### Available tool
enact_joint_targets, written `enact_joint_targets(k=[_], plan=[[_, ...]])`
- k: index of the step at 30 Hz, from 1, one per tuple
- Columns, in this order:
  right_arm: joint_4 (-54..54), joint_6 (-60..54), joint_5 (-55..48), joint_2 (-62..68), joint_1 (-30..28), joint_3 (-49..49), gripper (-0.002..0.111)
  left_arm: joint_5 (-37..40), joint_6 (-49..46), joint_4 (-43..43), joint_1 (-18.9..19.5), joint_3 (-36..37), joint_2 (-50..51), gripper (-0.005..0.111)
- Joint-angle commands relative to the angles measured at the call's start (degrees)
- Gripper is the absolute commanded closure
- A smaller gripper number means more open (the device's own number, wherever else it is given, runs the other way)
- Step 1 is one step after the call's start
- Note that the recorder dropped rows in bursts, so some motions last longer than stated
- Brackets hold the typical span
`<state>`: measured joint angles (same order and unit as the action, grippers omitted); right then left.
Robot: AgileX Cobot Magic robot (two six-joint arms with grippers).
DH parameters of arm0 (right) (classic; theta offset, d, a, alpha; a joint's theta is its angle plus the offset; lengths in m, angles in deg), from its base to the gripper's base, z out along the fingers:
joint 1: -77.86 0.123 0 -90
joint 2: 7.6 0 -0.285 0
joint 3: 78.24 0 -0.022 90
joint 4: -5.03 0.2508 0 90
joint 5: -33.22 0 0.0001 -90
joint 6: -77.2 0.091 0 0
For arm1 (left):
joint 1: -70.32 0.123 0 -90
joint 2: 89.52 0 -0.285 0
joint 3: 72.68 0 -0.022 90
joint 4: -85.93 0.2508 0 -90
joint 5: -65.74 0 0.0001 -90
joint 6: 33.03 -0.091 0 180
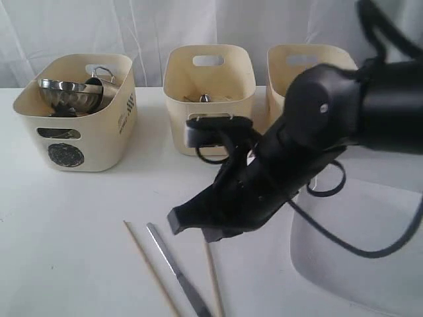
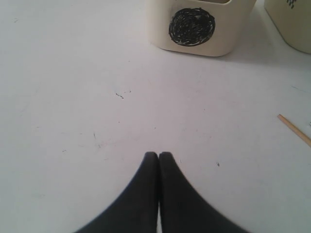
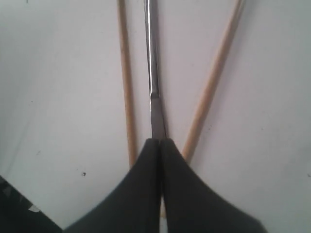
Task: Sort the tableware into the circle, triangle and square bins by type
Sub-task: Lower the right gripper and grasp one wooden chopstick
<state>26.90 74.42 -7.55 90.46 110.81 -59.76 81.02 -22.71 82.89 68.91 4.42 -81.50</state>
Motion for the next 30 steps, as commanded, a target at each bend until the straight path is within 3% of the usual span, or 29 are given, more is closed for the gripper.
enact_joint_targets(k=[1,9,19,30], plan=[[-1.4,0.8,4.7,4.7,1.5,0.2,0.108,0.1,0.0,0.0,0.2,0.1,-0.2,0.107],[-4.8,-0.1,5.5,10.3,1.5,0.2,0.107,0.1,0.0,0.0,0.2,0.1,-0.2,0.107],[-4.6,-2.4,4.6,12.3,1.5,0.2,0.077,0.1,0.0,0.0,0.2,0.1,-0.2,0.107],[-6.4,-3.7,2.9,12.3,1.5,0.2,0.07,0.1,0.0,0.0,0.2,0.1,-0.2,0.107]])
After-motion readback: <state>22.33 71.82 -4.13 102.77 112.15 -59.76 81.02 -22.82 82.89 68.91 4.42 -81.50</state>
